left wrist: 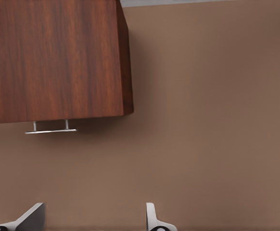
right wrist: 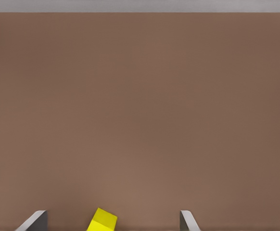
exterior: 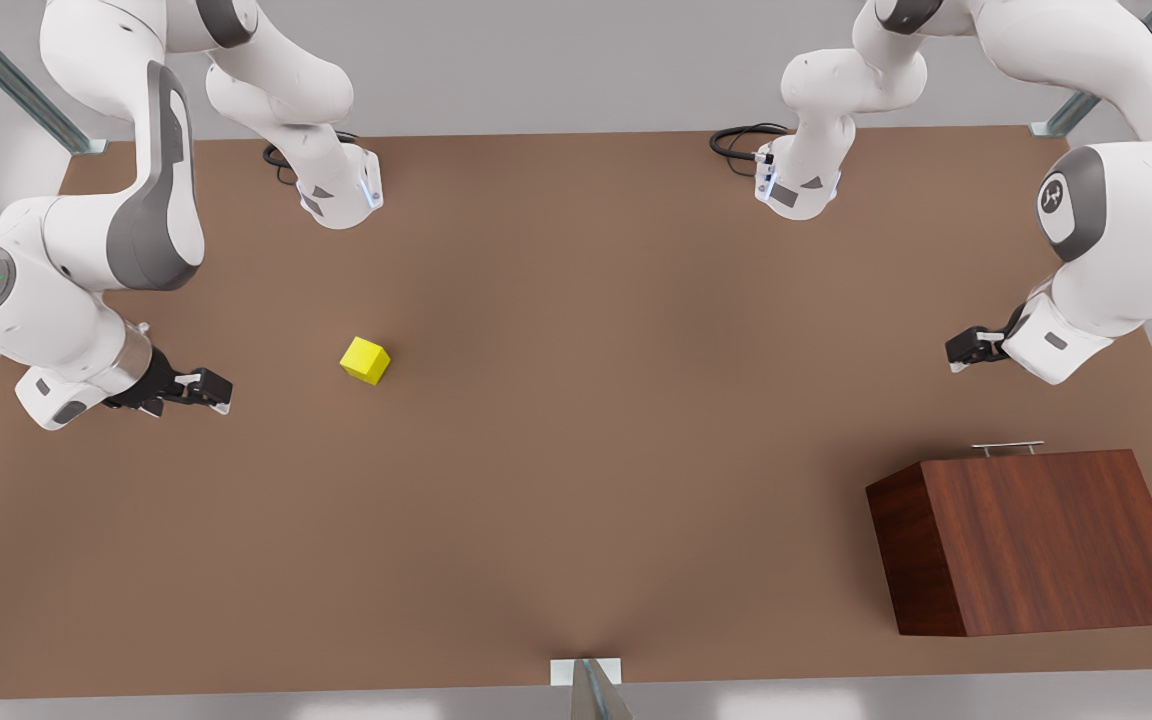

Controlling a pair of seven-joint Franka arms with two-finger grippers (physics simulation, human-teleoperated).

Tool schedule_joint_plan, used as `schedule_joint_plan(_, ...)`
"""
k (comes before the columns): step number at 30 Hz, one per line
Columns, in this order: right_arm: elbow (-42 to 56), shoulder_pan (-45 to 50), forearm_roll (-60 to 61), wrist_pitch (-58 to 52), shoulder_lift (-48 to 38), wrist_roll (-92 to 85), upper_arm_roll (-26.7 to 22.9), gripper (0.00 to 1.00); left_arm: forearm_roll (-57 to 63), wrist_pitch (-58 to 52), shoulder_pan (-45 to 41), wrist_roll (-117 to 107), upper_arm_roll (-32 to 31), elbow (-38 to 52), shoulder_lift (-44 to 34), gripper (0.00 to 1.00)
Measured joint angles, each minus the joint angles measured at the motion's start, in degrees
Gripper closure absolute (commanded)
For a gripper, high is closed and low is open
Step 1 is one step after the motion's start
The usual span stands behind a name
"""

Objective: Open the drawer with left arm, place the square in the middle with right arm, and place the square in the drawer with left arm

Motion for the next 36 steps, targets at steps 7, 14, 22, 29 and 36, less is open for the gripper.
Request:
schedule_joint_plan(7, 0.0, 0.0, 0.0, -0.1, -0.1, 0.0, 0.0, 0.00, -0.9, 23.3, 2.7, -52.9, 9.2, -32.9, -9.4, 0.00)
schedule_joint_plan(14, -2.3, 0.8, -0.1, 0.0, -0.8, 0.6, 0.3, 0.00, -1.4, 56.9, -2.8, -62.8, 12.4, -49.4, -10.9, 0.00)
schedule_joint_plan(22, -5.8, 11.2, 0.2, 0.3, -2.0, 18.2, 1.0, 0.00, -1.4, 61.2, 5.8, -69.3, 13.9, -49.5, -8.1, 0.00)
schedule_joint_plan(29, -5.3, 17.5, 6.1, 0.8, 2.9, 30.4, 0.9, 0.00, -1.5, 67.9, 3.9, -71.1, 13.9, -49.5, -5.7, 0.00)
schedule_joint_plan(36, -19.2, 18.3, 6.8, 11.5, -1.1, 34.7, 1.3, 0.00, -1.4, 70.7, 4.0, -71.1, 13.9, -49.4, -3.6, 0.00)
